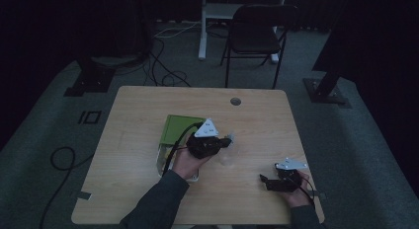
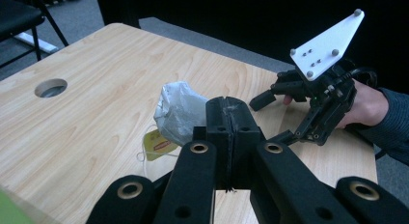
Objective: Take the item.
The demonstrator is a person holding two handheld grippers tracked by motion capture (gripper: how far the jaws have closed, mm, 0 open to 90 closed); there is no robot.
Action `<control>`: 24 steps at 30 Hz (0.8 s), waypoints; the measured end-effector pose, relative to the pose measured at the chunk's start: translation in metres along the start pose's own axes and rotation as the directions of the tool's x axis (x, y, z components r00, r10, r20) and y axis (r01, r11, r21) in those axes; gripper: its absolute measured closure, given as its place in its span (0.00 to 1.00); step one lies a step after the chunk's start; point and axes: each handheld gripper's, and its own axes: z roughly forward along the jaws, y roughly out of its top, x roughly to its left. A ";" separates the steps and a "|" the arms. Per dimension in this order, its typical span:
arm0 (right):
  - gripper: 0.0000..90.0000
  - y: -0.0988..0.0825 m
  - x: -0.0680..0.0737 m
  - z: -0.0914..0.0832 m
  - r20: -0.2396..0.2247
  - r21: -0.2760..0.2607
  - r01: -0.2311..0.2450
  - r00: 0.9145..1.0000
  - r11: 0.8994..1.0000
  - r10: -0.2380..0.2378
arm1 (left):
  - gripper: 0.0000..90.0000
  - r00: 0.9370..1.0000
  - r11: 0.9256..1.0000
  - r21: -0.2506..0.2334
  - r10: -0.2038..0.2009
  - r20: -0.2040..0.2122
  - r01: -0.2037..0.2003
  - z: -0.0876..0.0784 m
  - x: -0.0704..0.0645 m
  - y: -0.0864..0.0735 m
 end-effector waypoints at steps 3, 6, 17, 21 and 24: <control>0.21 0.000 0.000 0.000 0.000 0.000 0.000 1.000 1.000 0.000 | 1.00 1.000 1.000 0.005 0.000 0.001 0.000 0.005 0.000 0.001; 0.21 0.000 0.000 0.000 0.000 0.000 0.000 1.000 1.000 0.000 | 1.00 1.000 1.000 0.008 0.002 0.001 -0.002 0.007 0.000 0.001; 0.21 0.000 0.000 0.000 -0.005 0.001 0.003 1.000 1.000 -0.003 | 0.76 0.997 0.998 -0.019 -0.055 -0.063 0.054 0.001 0.013 -0.003; 0.21 0.000 0.000 0.000 -0.005 0.001 0.003 1.000 1.000 -0.003 | 0.74 0.996 0.998 -0.018 -0.060 -0.067 0.058 -0.002 0.014 -0.005; 0.21 0.000 0.000 0.000 -0.005 0.001 0.003 1.000 1.000 -0.003 | 0.74 0.996 0.998 -0.019 -0.059 -0.069 0.058 -0.004 0.014 -0.007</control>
